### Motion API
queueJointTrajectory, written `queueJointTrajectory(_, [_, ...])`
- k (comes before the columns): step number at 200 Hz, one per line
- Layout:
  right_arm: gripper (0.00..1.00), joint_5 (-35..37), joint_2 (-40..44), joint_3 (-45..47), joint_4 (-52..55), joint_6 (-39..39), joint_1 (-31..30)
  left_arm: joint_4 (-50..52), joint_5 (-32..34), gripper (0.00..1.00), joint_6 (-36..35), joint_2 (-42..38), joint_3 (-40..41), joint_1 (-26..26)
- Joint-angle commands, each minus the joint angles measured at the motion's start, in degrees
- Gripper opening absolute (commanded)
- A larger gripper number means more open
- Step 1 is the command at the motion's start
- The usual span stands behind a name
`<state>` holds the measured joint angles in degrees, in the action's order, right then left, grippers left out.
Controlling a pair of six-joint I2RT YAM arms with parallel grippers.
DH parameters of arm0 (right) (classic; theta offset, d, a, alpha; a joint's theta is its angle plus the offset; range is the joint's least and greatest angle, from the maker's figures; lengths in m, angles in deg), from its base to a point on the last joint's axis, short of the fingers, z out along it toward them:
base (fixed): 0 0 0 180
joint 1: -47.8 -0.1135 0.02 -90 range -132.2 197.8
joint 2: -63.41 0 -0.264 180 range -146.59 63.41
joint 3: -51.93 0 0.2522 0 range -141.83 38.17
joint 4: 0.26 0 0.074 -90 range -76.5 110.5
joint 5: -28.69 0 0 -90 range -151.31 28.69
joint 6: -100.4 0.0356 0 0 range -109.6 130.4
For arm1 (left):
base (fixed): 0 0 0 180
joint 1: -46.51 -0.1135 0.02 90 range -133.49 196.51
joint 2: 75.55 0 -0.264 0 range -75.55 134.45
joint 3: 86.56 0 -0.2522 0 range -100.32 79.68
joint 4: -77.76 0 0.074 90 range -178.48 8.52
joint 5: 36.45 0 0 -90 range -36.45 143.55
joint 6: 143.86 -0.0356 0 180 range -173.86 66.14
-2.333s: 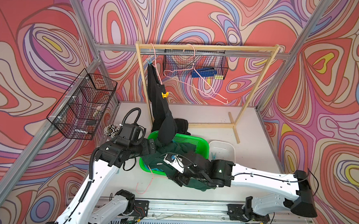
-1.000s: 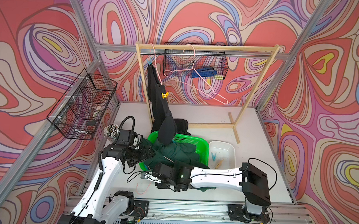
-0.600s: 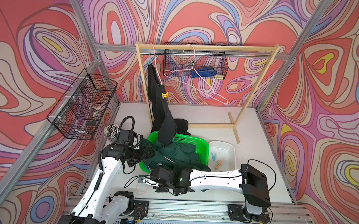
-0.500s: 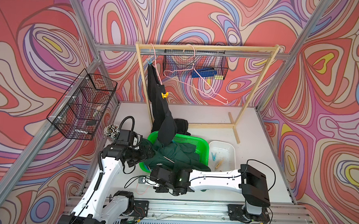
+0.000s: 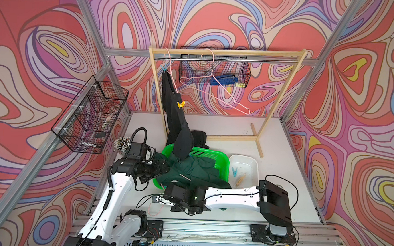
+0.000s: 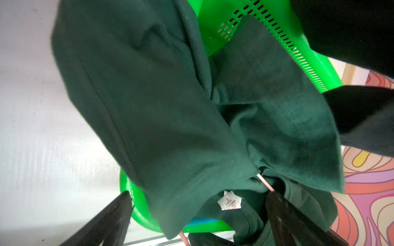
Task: Remove the clothespins securing t-shirts to the hanger
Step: Pick up the hanger from the basket.
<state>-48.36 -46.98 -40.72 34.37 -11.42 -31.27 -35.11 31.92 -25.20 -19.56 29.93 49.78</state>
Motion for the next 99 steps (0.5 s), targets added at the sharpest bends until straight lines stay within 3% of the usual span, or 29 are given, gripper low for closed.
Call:
queueJointTrajectory(1, [0.00, 1.20, 1.56, -0.53, -0.98, -0.14, -0.12, 1.36, 0.43, 1.00, -0.67, -0.88, -1.94, -0.46])
queueJointTrajectory(99, [0.00, 3.18, 13.48, 1.29, -2.31, -1.41, -0.03, 4.74, 3.80, 1.00, 0.68, -1.70, -8.17, -0.47])
